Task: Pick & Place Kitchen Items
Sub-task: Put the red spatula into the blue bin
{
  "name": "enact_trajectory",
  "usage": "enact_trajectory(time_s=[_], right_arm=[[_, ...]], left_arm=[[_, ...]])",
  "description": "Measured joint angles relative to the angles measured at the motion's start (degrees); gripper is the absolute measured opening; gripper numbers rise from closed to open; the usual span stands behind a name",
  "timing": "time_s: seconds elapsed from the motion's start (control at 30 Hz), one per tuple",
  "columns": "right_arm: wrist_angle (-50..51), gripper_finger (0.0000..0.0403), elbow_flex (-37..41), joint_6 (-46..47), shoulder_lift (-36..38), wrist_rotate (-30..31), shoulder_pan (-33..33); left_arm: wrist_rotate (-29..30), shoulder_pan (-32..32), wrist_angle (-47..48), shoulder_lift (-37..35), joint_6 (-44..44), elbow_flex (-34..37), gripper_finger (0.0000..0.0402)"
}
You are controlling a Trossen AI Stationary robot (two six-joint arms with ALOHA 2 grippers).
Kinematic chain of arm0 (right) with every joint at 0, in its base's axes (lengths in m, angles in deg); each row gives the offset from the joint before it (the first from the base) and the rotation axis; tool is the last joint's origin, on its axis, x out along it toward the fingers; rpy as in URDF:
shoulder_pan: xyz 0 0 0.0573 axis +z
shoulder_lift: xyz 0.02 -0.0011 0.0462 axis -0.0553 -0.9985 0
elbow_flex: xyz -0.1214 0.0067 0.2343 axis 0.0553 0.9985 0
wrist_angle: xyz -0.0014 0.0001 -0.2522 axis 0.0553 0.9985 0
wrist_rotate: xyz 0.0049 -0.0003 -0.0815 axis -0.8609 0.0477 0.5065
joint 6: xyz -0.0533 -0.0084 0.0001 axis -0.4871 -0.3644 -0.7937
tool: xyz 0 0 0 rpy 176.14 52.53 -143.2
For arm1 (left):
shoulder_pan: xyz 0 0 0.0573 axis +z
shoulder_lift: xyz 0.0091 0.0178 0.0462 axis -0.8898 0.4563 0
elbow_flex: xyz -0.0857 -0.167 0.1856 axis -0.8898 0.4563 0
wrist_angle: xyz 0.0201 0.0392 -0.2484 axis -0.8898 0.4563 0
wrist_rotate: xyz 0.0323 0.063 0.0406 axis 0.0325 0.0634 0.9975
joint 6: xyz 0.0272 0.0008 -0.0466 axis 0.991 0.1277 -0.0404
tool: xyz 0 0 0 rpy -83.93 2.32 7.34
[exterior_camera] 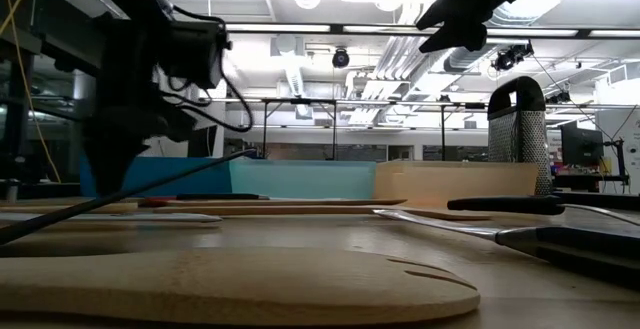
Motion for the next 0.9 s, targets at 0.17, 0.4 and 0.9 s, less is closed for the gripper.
enact_trajectory(time_s=[0.17, 0.4, 0.9], right_arm=[[0.0, 0.0275, 0.0, 0.0, 0.0, 0.0, 0.0], [-0.1, 0.0275, 0.0, -0.2, 0.0, 1.6, 0.0], [-1.4, 0.0275, 0.0, -0.6, 0.0, 4.5, 0.0]], left_arm=[[-1.1, 0.0, 1.8, -3.7, -0.3, -0.2, 0.0063], [-1.6, 0.0, 1.2, -10.2, -0.2, -0.2, 0.0063], [1.1, 0.0, -13.9, -25.2, 7.6, -0.4, 0.0063]])
